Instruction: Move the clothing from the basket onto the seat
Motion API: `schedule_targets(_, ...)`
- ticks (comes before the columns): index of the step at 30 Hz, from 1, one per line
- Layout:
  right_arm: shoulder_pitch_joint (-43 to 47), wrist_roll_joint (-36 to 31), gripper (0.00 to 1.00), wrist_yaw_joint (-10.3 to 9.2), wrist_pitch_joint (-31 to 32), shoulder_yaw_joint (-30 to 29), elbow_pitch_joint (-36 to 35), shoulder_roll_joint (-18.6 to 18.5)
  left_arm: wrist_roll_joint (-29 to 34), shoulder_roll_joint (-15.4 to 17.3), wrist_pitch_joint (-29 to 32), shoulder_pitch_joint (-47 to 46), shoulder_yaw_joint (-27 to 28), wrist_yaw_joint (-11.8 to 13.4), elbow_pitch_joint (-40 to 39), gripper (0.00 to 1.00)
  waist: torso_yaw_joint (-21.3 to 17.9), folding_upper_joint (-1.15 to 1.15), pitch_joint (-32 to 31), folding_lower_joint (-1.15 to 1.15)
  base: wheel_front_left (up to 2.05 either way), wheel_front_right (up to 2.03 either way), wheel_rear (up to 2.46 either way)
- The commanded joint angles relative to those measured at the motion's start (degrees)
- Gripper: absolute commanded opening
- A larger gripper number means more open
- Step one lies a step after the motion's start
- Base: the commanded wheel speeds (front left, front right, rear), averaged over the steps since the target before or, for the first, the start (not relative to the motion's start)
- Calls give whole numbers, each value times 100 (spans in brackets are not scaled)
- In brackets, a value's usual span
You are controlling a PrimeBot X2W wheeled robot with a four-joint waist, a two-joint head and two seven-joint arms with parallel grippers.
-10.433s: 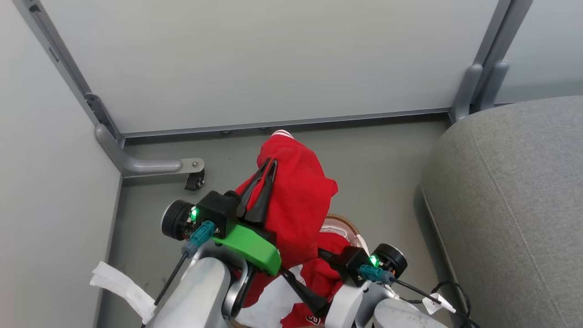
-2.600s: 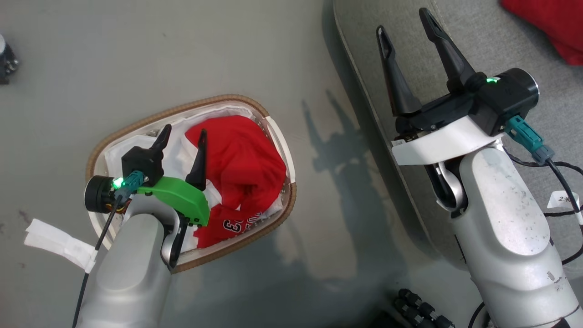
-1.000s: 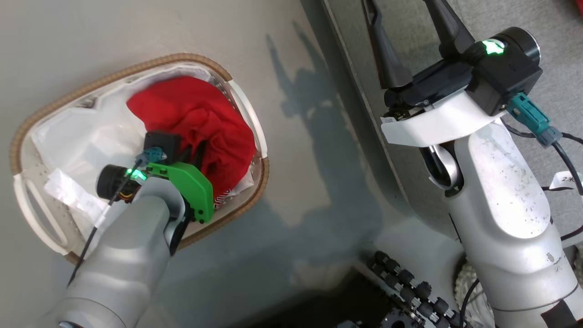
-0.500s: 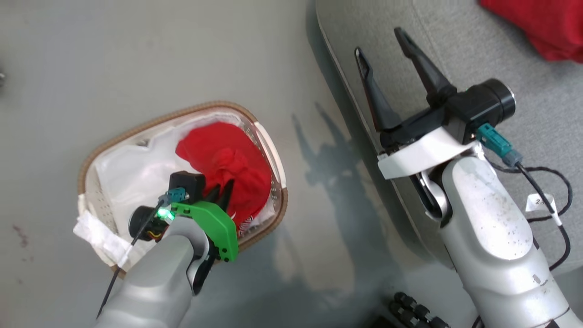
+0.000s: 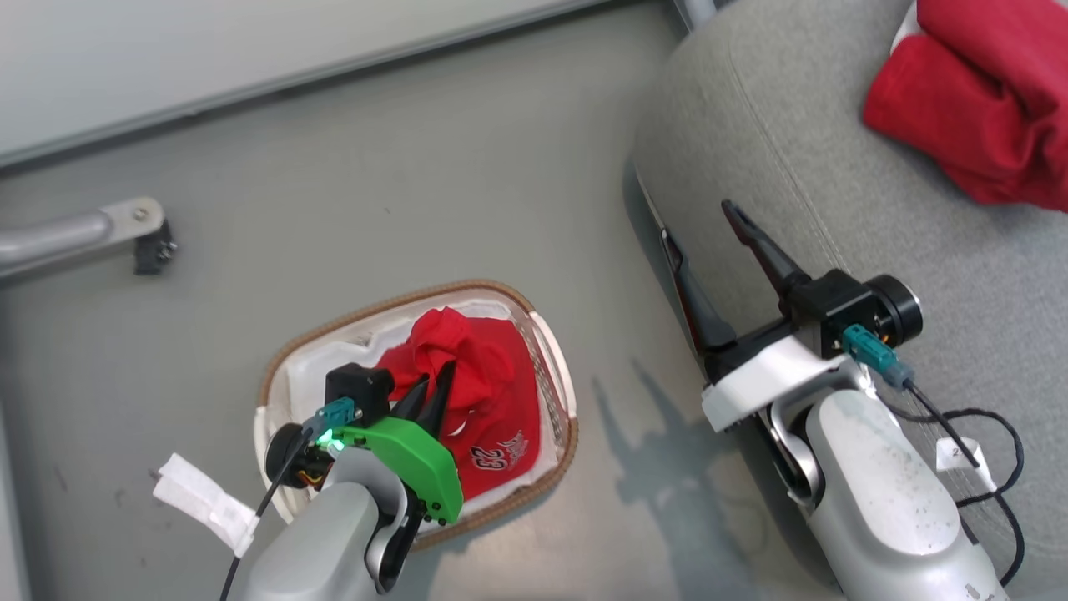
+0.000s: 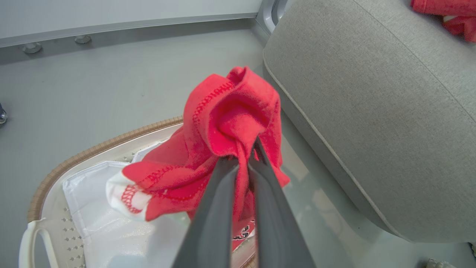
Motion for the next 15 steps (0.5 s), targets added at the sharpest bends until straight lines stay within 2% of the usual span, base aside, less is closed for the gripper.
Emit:
schedule_targets(1,139,-37,100,-8,0,-2,34,-34,104,-33,-5,175,117,-19,-107,0,445,0,-672,1,0,0,0)
schedule_targets(15,847,107,100,-8,0,152,221,-96,978,-205,-6,718,1255,-19,-1451,0,681,0,-1626,1,0,0,0)
